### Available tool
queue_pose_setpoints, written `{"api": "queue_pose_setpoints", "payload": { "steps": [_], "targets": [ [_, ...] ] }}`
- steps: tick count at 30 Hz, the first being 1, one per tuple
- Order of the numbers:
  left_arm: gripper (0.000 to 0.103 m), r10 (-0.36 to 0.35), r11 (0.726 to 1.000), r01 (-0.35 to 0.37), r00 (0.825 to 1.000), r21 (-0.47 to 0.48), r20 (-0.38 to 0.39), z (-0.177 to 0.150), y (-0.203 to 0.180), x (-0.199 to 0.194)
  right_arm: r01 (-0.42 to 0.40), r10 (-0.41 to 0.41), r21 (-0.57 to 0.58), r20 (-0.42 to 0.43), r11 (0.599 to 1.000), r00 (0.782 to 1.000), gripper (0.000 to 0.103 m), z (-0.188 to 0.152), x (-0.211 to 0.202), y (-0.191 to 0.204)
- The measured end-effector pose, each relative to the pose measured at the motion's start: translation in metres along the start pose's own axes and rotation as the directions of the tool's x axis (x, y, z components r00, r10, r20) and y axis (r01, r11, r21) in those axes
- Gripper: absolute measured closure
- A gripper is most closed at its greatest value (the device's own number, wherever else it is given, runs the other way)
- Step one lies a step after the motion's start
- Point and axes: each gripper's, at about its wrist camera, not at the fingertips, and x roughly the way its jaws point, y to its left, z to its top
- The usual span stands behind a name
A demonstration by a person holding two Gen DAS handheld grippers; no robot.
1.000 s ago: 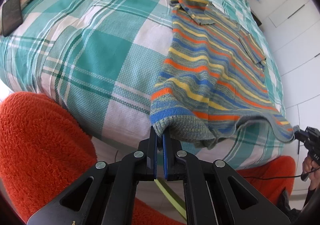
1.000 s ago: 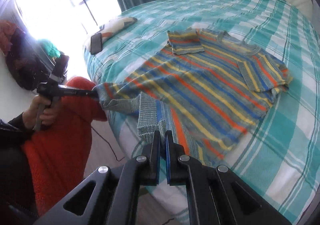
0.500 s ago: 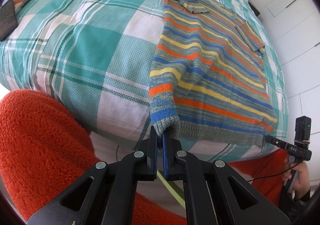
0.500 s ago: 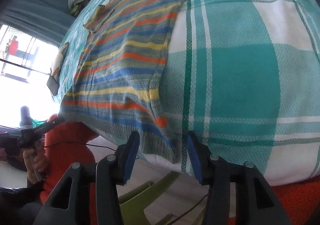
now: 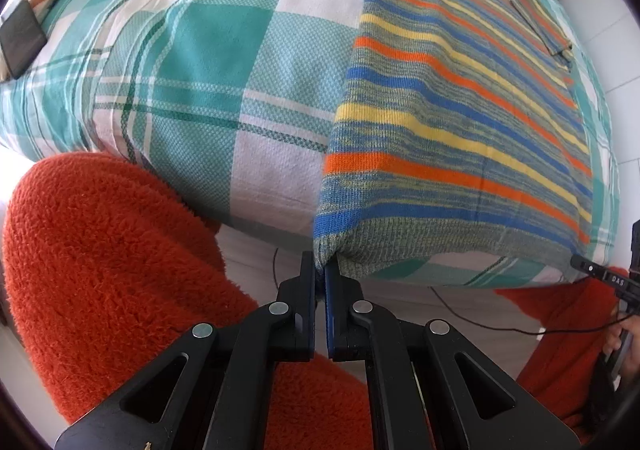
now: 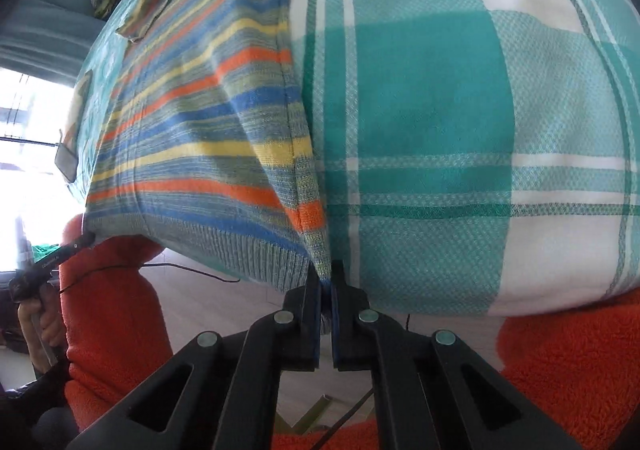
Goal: Fold small clothes
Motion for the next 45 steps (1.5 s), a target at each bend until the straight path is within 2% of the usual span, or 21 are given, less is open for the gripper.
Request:
{"api": "queue_pose_setpoints", "payload": {
  "steps": [2, 12, 15, 16, 17, 18, 20, 21, 24, 27, 29, 31, 33, 35, 36, 38, 40, 41, 42, 44, 45],
  "targets": [
    [0.101, 0.035, 0.999, -0.035, 0.999, -0.004, -0.009, 0.003, -0.002, 0.009, 0.016, -0.016, 0.011, 0.002, 1.000, 1.000, 0.100, 0.004, 0.006, 0.002],
    [0.100, 0.095, 0.994, -0.097, 0.995, -0.047, -0.035, 0.015, -0.004, 0.031, 0.074, -0.074, -0.017, 0.034, 0.997, 0.997, 0.099, 0.003, 0.011, 0.013],
    [0.091, 0.125, 0.991, -0.126, 0.992, -0.048, -0.035, 0.014, -0.007, 0.028, 0.086, -0.085, -0.017, 0.039, 0.996, 0.996, 0.093, 0.001, 0.008, 0.015],
    [0.080, 0.131, 0.990, -0.133, 0.991, -0.054, -0.033, 0.013, -0.006, 0.024, 0.091, -0.090, -0.010, 0.038, 0.996, 0.995, 0.090, 0.000, 0.006, 0.018],
    [0.067, 0.139, 0.988, -0.140, 0.990, -0.058, -0.026, 0.010, -0.004, 0.015, 0.097, -0.097, -0.003, 0.039, 0.995, 0.995, 0.080, -0.001, 0.004, 0.020],
    [0.064, 0.145, 0.988, -0.145, 0.989, -0.059, -0.011, 0.007, -0.002, 0.007, 0.104, -0.104, 0.004, 0.043, 0.995, 0.994, 0.068, -0.003, -0.001, 0.021],
    [0.046, 0.189, 0.980, -0.187, 0.981, -0.060, 0.031, -0.002, 0.000, -0.010, 0.123, -0.124, 0.009, 0.070, 0.992, 0.990, 0.061, -0.003, -0.012, 0.019],
    [0.043, 0.215, 0.975, -0.211, 0.975, -0.068, 0.062, -0.005, 0.002, -0.021, 0.144, -0.144, 0.008, 0.091, 0.990, 0.985, 0.061, -0.003, -0.020, 0.018],
    [0.041, 0.237, 0.969, -0.220, 0.958, -0.116, 0.164, -0.007, 0.011, -0.053, 0.232, -0.231, 0.020, 0.192, 0.973, 0.954, 0.061, 0.000, -0.051, 0.017],
    [0.032, 0.181, 0.978, -0.142, 0.940, -0.151, 0.289, 0.005, 0.012, -0.083, 0.287, -0.278, 0.027, 0.345, 0.958, 0.897, 0.061, 0.018, -0.085, 0.022],
    [0.027, 0.140, 0.987, -0.101, 0.928, -0.129, 0.347, 0.019, 0.002, -0.089, 0.262, -0.243, 0.015, 0.427, 0.965, 0.871, 0.061, 0.036, -0.101, 0.036],
    [0.026, 0.089, 0.995, -0.063, 0.915, -0.080, 0.394, 0.033, -0.013, -0.084, 0.196, -0.156, -0.029, 0.495, 0.980, 0.855, 0.061, 0.055, -0.110, 0.051],
    [0.023, 0.024, 1.000, -0.018, 0.918, -0.020, 0.396, 0.047, -0.033, -0.068, 0.127, -0.056, -0.096, 0.536, 0.987, 0.843, 0.061, 0.072, -0.110, 0.065],
    [0.023, -0.027, 0.999, 0.017, 0.935, 0.031, 0.354, 0.055, -0.051, -0.045, 0.040, 0.045, -0.152, 0.520, 0.988, 0.853, 0.061, 0.088, -0.092, 0.079],
    [0.023, -0.019, 0.999, 0.004, 0.947, 0.046, 0.320, 0.058, -0.057, -0.031, -0.003, 0.091, -0.176, 0.495, 0.984, 0.864, 0.061, 0.096, -0.077, 0.085],
    [0.023, 0.055, 0.994, -0.075, 0.970, 0.075, 0.235, 0.056, -0.066, 0.001, -0.057, 0.142, -0.206, 0.430, 0.977, 0.892, 0.062, 0.109, -0.041, 0.093],
    [0.023, 0.159, 0.979, -0.175, 0.977, 0.103, 0.144, 0.046, -0.063, 0.028, 0.025, 0.029, -0.154, 0.340, 0.988, 0.940, 0.063, 0.109, -0.002, 0.084],
    [0.023, 0.163, 0.979, -0.177, 0.978, 0.104, 0.131, 0.038, -0.057, 0.032, 0.050, -0.010, -0.125, 0.301, 0.991, 0.954, 0.079, 0.108, 0.011, 0.076],
    [0.023, 0.154, 0.982, -0.167, 0.979, 0.093, 0.134, 0.032, -0.050, 0.029, 0.040, -0.005, -0.104, 0.309, 0.994, 0.951, 0.085, 0.102, 0.013, 0.067],
    [0.025, 0.155, 0.985, -0.164, 0.975, 0.050, 0.158, 0.026, -0.039, 0.015, 0.009, 0.020, -0.093, 0.305, 0.996, 0.952, 0.085, 0.095, 0.004, 0.059],
    [0.025, 0.144, 0.988, -0.153, 0.968, 0.027, 0.204, 0.025, -0.035, 0.002, 0.027, 0.004, -0.101, 0.292, 0.995, 0.956, 0.085, 0.093, -0.003, 0.059]
  ]
}}
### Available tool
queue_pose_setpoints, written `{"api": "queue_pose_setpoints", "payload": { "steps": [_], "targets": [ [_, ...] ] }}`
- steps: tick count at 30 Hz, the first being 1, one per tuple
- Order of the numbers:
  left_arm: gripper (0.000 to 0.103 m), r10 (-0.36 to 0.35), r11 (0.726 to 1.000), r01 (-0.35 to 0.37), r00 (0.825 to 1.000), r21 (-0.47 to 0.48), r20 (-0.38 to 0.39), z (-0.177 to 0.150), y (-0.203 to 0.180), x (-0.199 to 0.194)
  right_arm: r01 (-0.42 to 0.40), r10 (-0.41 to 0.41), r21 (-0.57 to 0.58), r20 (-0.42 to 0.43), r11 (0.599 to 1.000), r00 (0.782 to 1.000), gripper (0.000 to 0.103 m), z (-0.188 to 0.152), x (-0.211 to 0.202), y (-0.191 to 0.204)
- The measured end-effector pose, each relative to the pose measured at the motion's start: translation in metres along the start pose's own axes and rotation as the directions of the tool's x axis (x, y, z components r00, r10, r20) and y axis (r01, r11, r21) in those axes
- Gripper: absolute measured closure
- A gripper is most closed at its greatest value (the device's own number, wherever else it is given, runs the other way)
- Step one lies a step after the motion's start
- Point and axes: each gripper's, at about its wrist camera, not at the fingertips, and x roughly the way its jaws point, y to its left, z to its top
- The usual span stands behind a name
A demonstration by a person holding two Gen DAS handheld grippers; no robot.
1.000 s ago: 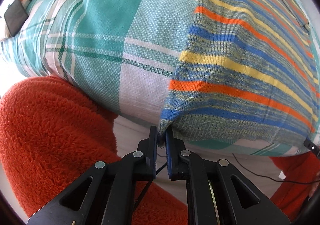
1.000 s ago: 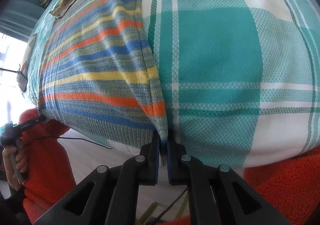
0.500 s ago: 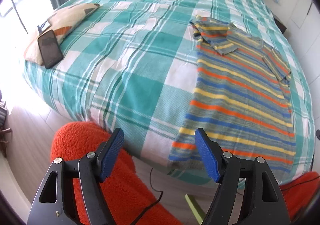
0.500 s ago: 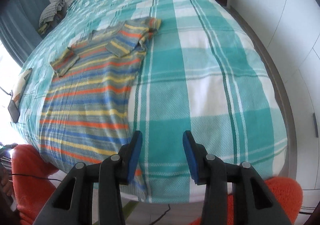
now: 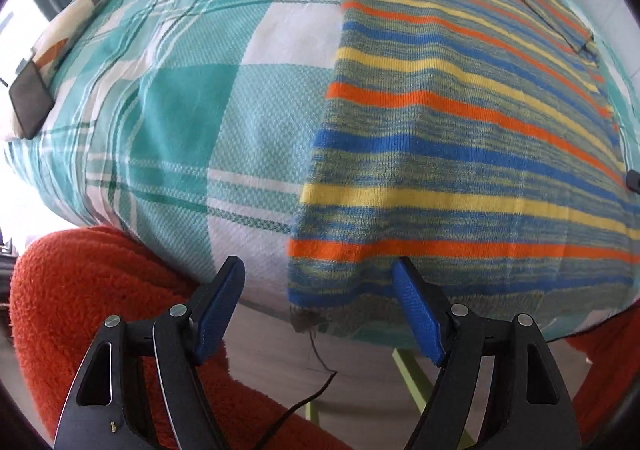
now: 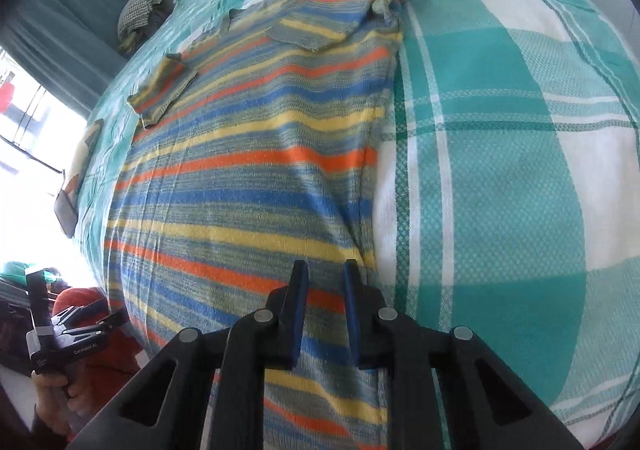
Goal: Fold small clothes
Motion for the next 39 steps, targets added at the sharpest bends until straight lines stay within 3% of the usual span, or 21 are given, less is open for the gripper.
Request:
{"api": "queue_pose_setpoints", "payload": {
  "steps": [2, 4, 6, 9, 11, 13, 15, 17, 18, 20, 22, 26, 29, 31, 35, 39],
  "targets": [
    [0.023, 0.000, 0.999, 0.003, 0.994, -0.032, 0.110, 0.007, 0.005, -0.024, 0.115, -0.113, -0.103, 0.023, 0.988, 0.993, 0.078, 0.010, -0.018, 0.009],
    [0.017, 0.012, 0.999, -0.002, 0.979, -0.051, 0.204, 0.019, 0.004, -0.040, 0.243, -0.222, -0.260, 0.108, 0.935, 0.969, 0.071, 0.030, -0.034, 0.025],
    [0.013, 0.014, 0.998, 0.004, 0.965, -0.069, 0.264, 0.030, 0.002, -0.045, 0.312, -0.257, -0.370, 0.191, 0.875, 0.947, 0.059, 0.057, -0.043, 0.043],
    [0.013, 0.014, 0.996, 0.011, 0.956, -0.083, 0.295, 0.040, -0.003, -0.032, 0.312, -0.206, -0.520, 0.251, 0.795, 0.946, 0.060, 0.103, -0.035, 0.072],
    [0.013, 0.050, 0.997, -0.032, 0.954, -0.066, 0.295, 0.037, -0.006, -0.018, 0.299, -0.189, -0.583, 0.244, 0.755, 0.951, 0.060, 0.129, -0.011, 0.089],
    [0.013, 0.093, 0.996, -0.087, 0.962, -0.036, 0.256, 0.034, -0.007, -0.005, 0.273, -0.194, -0.615, 0.193, 0.740, 0.962, 0.060, 0.151, 0.023, 0.095],
    [0.013, 0.091, 0.995, -0.083, 0.968, -0.048, 0.233, 0.033, -0.001, 0.001, 0.265, -0.226, -0.605, 0.141, 0.751, 0.964, 0.060, 0.169, 0.063, 0.093],
    [0.013, 0.081, 0.995, -0.066, 0.972, -0.072, 0.223, 0.035, 0.004, 0.003, 0.253, -0.246, -0.570, 0.092, 0.782, 0.965, 0.060, 0.180, 0.097, 0.083],
    [0.013, 0.083, 0.995, -0.067, 0.973, -0.079, 0.217, 0.036, 0.005, 0.004, 0.237, -0.227, -0.536, 0.085, 0.810, 0.970, 0.069, 0.184, 0.105, 0.075],
    [0.013, 0.079, 0.994, -0.060, 0.976, -0.097, 0.204, 0.037, 0.009, 0.006, 0.228, -0.190, -0.439, 0.130, 0.869, 0.973, 0.100, 0.194, 0.095, 0.060],
    [0.013, 0.055, 0.993, -0.034, 0.980, -0.111, 0.192, 0.039, 0.011, 0.009, 0.180, -0.121, -0.325, 0.192, 0.929, 0.974, 0.100, 0.206, 0.060, 0.037],
    [0.013, 0.046, 0.993, -0.025, 0.982, -0.118, 0.184, 0.039, 0.011, 0.010, 0.197, -0.149, -0.104, 0.353, 0.975, 0.924, 0.100, 0.215, -0.040, -0.038],
    [0.013, 0.041, 0.993, -0.019, 0.982, -0.118, 0.185, 0.037, 0.009, 0.010, 0.226, -0.244, 0.092, 0.410, 0.970, 0.879, 0.100, 0.208, -0.101, -0.113],
    [0.013, 0.049, 0.994, -0.029, 0.982, -0.107, 0.185, 0.037, 0.005, 0.011, 0.257, -0.306, 0.172, 0.389, 0.951, 0.869, 0.100, 0.200, -0.117, -0.153],
    [0.013, 0.077, 0.996, -0.067, 0.977, -0.060, 0.197, 0.032, -0.008, 0.010, 0.197, -0.301, 0.314, 0.329, 0.929, 0.895, 0.100, 0.176, -0.115, -0.208],
    [0.013, 0.111, 0.993, -0.114, 0.969, 0.002, 0.221, 0.026, -0.020, 0.007, 0.166, -0.306, 0.459, 0.250, 0.873, 0.919, 0.100, 0.144, -0.096, -0.238]
  ]
}}
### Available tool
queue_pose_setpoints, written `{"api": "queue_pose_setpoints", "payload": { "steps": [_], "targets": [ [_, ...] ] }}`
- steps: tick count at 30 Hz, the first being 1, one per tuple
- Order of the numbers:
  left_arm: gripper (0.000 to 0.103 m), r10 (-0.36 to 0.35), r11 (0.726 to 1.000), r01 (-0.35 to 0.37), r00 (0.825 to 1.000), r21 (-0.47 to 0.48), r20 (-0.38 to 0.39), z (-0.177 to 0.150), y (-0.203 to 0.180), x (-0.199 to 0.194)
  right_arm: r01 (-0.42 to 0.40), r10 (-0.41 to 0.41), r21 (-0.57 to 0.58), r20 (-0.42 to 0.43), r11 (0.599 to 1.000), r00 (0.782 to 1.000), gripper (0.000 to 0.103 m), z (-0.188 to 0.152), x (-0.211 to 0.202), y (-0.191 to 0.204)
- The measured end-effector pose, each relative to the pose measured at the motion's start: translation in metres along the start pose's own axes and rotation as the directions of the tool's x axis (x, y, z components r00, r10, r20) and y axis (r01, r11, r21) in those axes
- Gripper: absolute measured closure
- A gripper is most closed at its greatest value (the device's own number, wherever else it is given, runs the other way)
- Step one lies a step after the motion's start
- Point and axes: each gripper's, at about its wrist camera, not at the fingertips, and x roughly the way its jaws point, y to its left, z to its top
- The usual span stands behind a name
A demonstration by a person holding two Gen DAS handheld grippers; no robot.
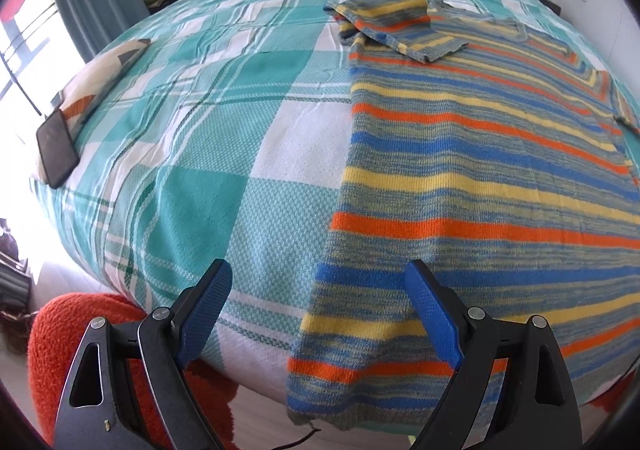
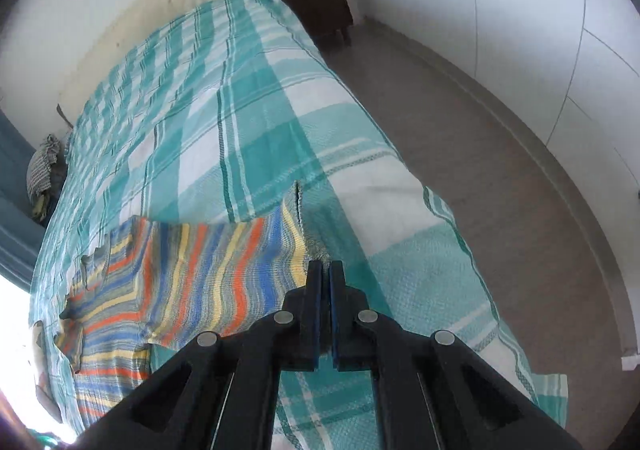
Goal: Fold small clothes
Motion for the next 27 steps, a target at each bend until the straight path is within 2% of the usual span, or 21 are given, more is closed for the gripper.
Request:
{"api": "queue_pose_setpoints", "payload": {
  "steps": [6, 11, 13, 14, 16, 17, 18, 19, 20, 22, 23, 24, 27],
  "targets": [
    [0.013, -0.002, 1.000, 0.002, 1.000, 0.019, -0.006, -0.002, -0.002, 0.001, 0.066, -0.061, 0.067, -0.066, 0.996, 0.996, 0.101, -0.031, 0.019, -0.022],
    [0.013, -0.025, 1.000, 0.024, 0.999, -0.013, -0.024, -0.001, 0.003, 0.003, 0.094, -0.093, 0.006, -0.079, 0.996, 0.993, 0.100, -0.033, 0.025, -0.019],
    [0.013, -0.028, 0.999, 0.028, 0.999, -0.026, -0.026, -0.002, 0.006, 0.002, 0.153, -0.156, -0.047, -0.061, 0.987, 0.986, 0.089, -0.034, 0.018, -0.014],
    [0.013, -0.031, 0.999, 0.030, 0.999, -0.033, -0.027, -0.002, 0.007, 0.003, 0.192, -0.195, -0.068, -0.037, 0.979, 0.980, 0.080, -0.036, 0.010, -0.010],
    [0.013, -0.038, 0.998, 0.036, 0.999, -0.043, -0.031, -0.001, 0.009, 0.004, 0.207, -0.205, -0.104, 0.030, 0.973, 0.978, 0.077, -0.044, -0.011, 0.000],
    [0.013, -0.041, 0.998, 0.039, 0.999, -0.047, -0.033, -0.001, 0.009, 0.005, 0.168, -0.164, -0.126, 0.046, 0.978, 0.985, 0.076, -0.050, -0.020, 0.010],
    [0.013, -0.044, 0.998, 0.043, 0.998, -0.050, -0.035, 0.000, 0.008, 0.006, 0.080, -0.076, -0.149, 0.032, 0.986, 0.997, 0.076, -0.058, -0.026, 0.022],
    [0.013, -0.048, 0.998, 0.046, 0.998, -0.052, -0.038, 0.001, 0.007, 0.007, -0.040, 0.037, -0.171, -0.018, 0.984, 0.999, 0.076, -0.067, -0.026, 0.037],
    [0.013, -0.051, 0.997, 0.048, 0.998, -0.052, -0.041, 0.001, 0.006, 0.008, -0.158, 0.143, -0.184, -0.090, 0.970, 0.986, 0.076, -0.078, -0.021, 0.054],
    [0.013, -0.047, 0.998, 0.045, 0.998, -0.045, -0.043, 0.001, 0.004, 0.009, -0.347, 0.302, -0.187, -0.234, 0.919, 0.924, 0.076, -0.103, -0.003, 0.092],
    [0.013, -0.044, 0.998, 0.042, 0.998, -0.040, -0.040, 0.001, 0.004, 0.009, -0.399, 0.337, -0.193, -0.287, 0.896, 0.896, 0.076, -0.116, 0.008, 0.110],
    [0.013, -0.042, 0.999, 0.041, 0.998, -0.036, -0.038, 0.000, 0.004, 0.008, -0.429, 0.351, -0.207, -0.327, 0.879, 0.877, 0.076, -0.127, 0.019, 0.127],
    [0.013, -0.041, 0.999, 0.039, 0.998, -0.031, -0.039, -0.003, 0.007, 0.007, -0.455, 0.338, -0.242, -0.401, 0.857, 0.851, 0.076, -0.151, 0.053, 0.161]
  ]
}}
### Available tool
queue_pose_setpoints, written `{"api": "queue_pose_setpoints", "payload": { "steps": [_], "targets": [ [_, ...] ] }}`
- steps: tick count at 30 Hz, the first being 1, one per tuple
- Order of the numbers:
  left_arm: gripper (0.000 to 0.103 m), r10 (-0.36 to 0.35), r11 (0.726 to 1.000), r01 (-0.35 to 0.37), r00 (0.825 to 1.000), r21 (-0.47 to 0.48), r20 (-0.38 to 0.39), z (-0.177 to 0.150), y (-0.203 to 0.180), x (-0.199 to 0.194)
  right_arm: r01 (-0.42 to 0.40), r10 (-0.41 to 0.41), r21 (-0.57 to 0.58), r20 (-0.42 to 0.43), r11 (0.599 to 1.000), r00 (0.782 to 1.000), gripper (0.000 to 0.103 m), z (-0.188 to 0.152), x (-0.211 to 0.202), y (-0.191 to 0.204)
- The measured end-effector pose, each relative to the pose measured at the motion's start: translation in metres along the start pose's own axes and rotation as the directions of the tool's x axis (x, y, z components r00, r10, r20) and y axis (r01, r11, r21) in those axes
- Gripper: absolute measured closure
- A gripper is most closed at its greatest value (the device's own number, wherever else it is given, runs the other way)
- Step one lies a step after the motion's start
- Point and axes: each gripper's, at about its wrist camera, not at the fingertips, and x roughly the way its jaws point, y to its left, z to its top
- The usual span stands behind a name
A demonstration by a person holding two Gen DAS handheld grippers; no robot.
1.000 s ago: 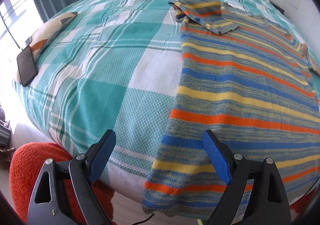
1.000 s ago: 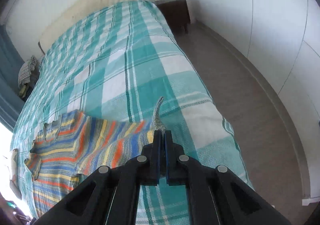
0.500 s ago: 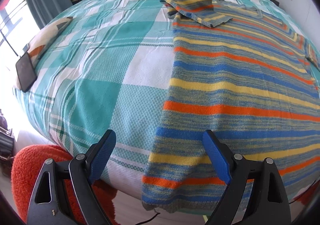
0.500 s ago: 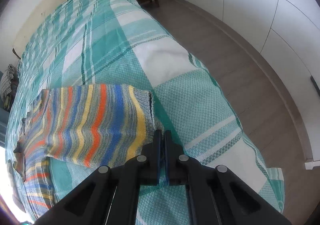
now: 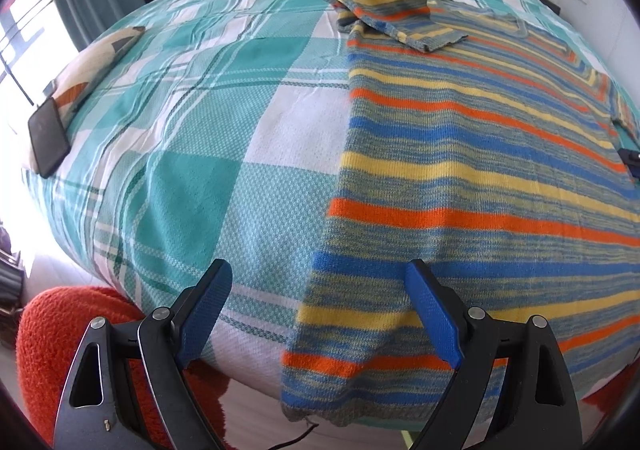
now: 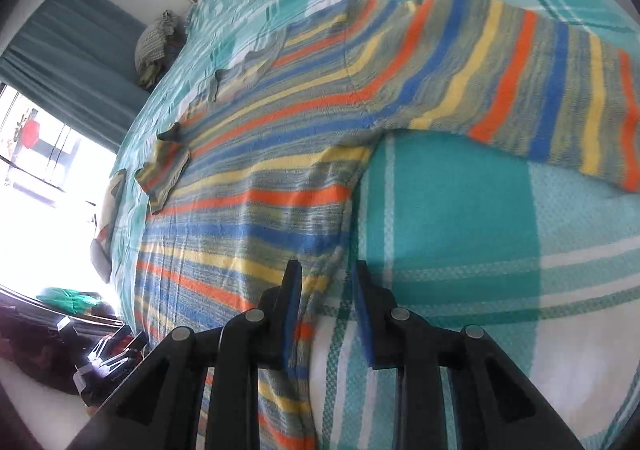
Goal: Fold small clothes
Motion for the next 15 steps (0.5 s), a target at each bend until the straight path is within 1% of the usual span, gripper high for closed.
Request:
{"api": "queue_pose_setpoints", "payload": {
  "steps": [1, 2, 3, 4, 5, 6, 7, 9, 11, 12, 13, 14, 15],
  "targets": [
    [0.013, -0.002, 1.000, 0.002, 1.000, -0.002, -0.002, -0.001, 0.002, 0.000, -0.011, 0.012, 0.012, -0.019, 1.000, 1.000, 0.078, 0.002, 0.011, -0.001],
    [0.013, -0.003, 1.000, 0.003, 1.000, -0.006, -0.003, -0.001, 0.004, -0.001, -0.017, 0.017, 0.020, -0.027, 1.000, 0.999, 0.098, 0.004, 0.015, -0.002],
    [0.013, -0.004, 1.000, 0.004, 1.000, -0.011, -0.004, -0.001, 0.005, -0.001, 0.007, -0.007, 0.006, -0.037, 1.000, 0.999, 0.098, 0.006, 0.014, 0.000],
    [0.013, -0.006, 1.000, 0.005, 1.000, -0.016, -0.005, -0.001, 0.007, -0.001, 0.066, -0.067, -0.023, -0.022, 0.998, 0.998, 0.098, 0.006, 0.006, 0.004],
    [0.013, -0.009, 1.000, 0.009, 1.000, -0.019, -0.006, -0.001, 0.007, -0.001, 0.146, -0.146, -0.058, 0.003, 0.988, 0.989, 0.099, 0.007, -0.004, 0.008],
    [0.013, -0.013, 1.000, 0.013, 1.000, -0.019, -0.008, 0.000, 0.007, 0.000, 0.231, -0.229, -0.105, 0.030, 0.967, 0.973, 0.099, 0.010, -0.011, 0.014],
    [0.013, -0.015, 1.000, 0.015, 1.000, -0.016, -0.011, 0.001, 0.005, 0.001, 0.264, -0.259, -0.139, 0.050, 0.955, 0.965, 0.099, 0.010, -0.015, 0.017],
    [0.013, -0.012, 1.000, 0.012, 1.000, -0.002, -0.013, 0.002, 0.001, 0.003, 0.294, -0.295, -0.168, 0.017, 0.941, 0.955, 0.099, 0.009, -0.004, 0.018],
    [0.013, 0.000, 1.000, 0.000, 1.000, 0.015, -0.007, 0.002, -0.003, 0.003, 0.332, -0.334, -0.210, 0.026, 0.920, 0.942, 0.098, 0.007, 0.008, 0.023],
    [0.013, 0.006, 1.000, -0.006, 1.000, 0.025, -0.002, 0.001, -0.004, 0.002, 0.341, -0.341, -0.220, 0.039, 0.914, 0.939, 0.094, 0.006, 0.010, 0.024],
    [0.013, 0.011, 0.999, -0.011, 1.000, 0.035, 0.002, 0.000, -0.006, 0.001, 0.331, -0.329, -0.216, 0.049, 0.919, 0.943, 0.091, 0.006, 0.009, 0.025],
    [0.013, 0.015, 0.999, -0.015, 1.000, 0.042, 0.005, -0.001, -0.006, 0.001, 0.320, -0.316, -0.206, 0.050, 0.925, 0.947, 0.085, 0.006, 0.007, 0.025],
    [0.013, 0.016, 0.999, -0.016, 1.000, 0.045, 0.007, -0.001, -0.006, 0.001, 0.321, -0.316, -0.203, 0.055, 0.925, 0.947, 0.076, 0.004, 0.004, 0.026]
  ]
}}
